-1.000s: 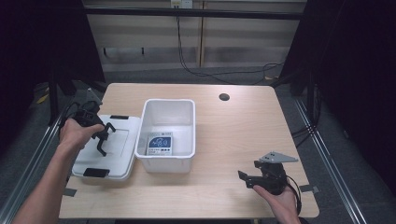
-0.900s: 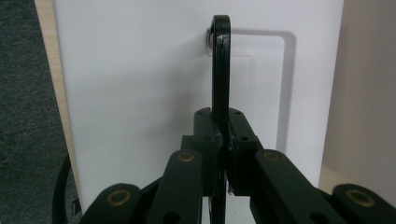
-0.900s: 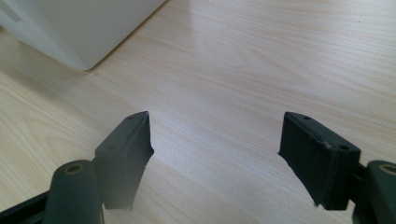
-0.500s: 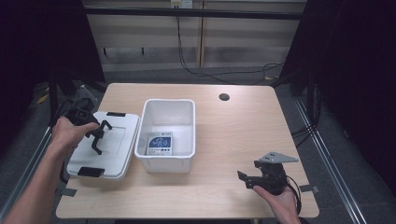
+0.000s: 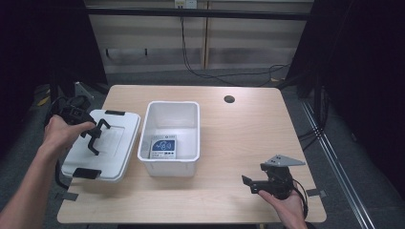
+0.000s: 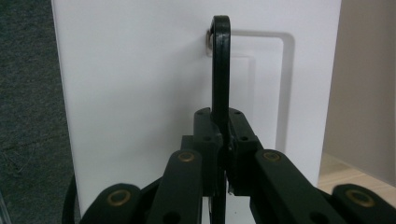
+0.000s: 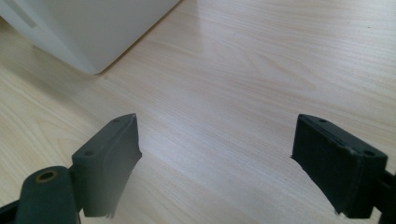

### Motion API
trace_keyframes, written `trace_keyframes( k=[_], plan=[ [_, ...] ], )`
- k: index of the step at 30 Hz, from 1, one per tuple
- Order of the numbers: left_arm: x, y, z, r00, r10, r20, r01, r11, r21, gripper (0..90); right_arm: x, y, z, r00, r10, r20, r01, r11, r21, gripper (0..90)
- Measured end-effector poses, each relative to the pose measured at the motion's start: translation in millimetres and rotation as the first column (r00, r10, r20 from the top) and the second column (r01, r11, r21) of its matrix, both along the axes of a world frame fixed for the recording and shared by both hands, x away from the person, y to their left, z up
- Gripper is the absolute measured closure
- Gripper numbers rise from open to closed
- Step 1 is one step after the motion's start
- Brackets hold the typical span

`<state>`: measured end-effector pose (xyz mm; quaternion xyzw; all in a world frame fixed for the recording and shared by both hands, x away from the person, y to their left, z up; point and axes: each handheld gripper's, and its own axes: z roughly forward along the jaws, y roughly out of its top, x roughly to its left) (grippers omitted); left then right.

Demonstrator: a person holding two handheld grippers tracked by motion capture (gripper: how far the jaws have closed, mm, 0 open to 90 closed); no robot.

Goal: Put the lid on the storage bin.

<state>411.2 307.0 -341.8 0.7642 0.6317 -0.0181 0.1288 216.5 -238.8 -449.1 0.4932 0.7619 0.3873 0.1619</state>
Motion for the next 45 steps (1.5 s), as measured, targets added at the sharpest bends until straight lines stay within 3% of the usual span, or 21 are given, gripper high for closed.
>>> trace_keyframes(
  k=[24, 45],
  plan=[
    [-7.5, 1.4, 36.8, 0.9985, -0.032, 0.044, 0.033, 0.9992, -0.024, 84.9, -0.1, 0.4, 0.7, 0.9999, 0.012, 0.000, -0.012, 1.000, 0.010, 13.9],
    [-6.9, -28.3, 69.8, 0.9936, -0.091, 0.066, 0.094, 0.9950, -0.033, 84.9, 0.3, 0.8, 0.1, 0.9998, 0.018, -0.009, -0.018, 1.000, 0.009, 13.9]
  ],
)
